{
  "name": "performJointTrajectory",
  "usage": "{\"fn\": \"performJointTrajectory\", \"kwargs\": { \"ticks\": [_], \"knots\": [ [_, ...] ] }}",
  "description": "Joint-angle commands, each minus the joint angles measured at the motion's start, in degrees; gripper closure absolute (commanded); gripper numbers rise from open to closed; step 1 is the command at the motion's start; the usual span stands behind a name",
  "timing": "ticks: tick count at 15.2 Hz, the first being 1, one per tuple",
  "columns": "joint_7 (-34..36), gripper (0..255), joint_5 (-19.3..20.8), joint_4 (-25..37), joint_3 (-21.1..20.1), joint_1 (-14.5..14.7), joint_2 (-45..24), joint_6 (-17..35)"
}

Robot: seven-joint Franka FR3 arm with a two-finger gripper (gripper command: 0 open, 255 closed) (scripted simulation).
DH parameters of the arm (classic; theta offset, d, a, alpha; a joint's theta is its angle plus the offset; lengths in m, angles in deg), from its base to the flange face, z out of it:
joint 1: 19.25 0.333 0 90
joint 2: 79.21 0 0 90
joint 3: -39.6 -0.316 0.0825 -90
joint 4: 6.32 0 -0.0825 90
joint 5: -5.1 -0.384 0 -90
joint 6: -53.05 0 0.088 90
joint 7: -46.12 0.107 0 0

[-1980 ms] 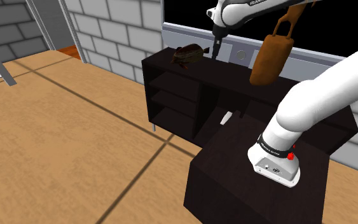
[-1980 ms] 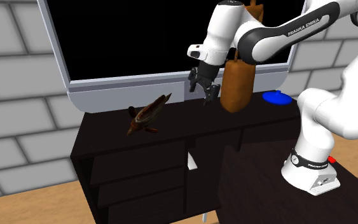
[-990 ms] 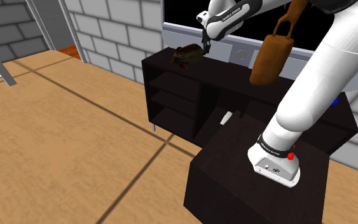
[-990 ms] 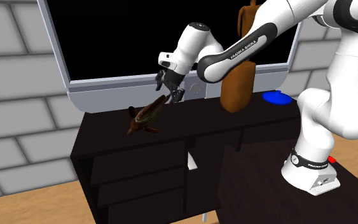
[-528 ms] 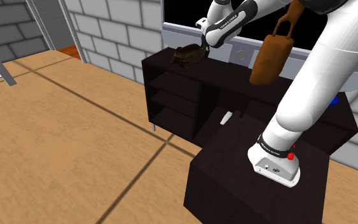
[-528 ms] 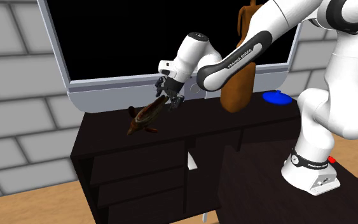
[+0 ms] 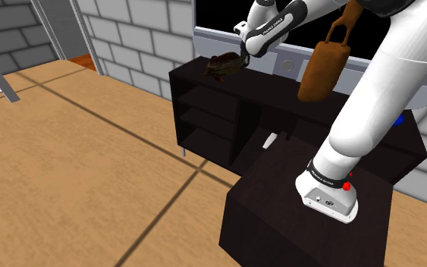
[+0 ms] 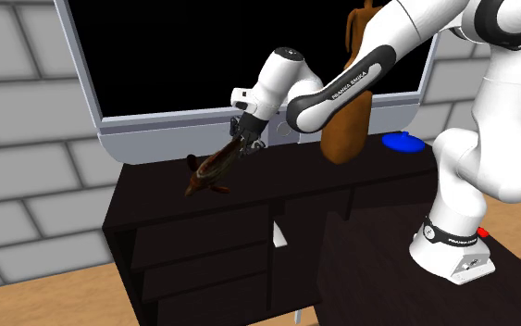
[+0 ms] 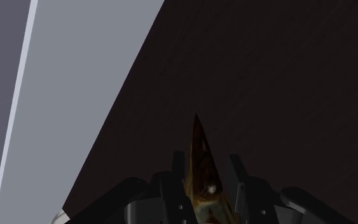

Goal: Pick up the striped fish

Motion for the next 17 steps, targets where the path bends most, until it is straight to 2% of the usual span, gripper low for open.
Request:
{"fn": "performJointTrajectory", "kwargs": {
  "ticks": [1,17],
  "knots": [
    [0.02,255,0.00,-0.02,-0.06,0.05,-0.06,0.01],
    [-2.96,255,-1.84,5.91,-0.73,0.76,5.65,-11.41]
  ]
}}
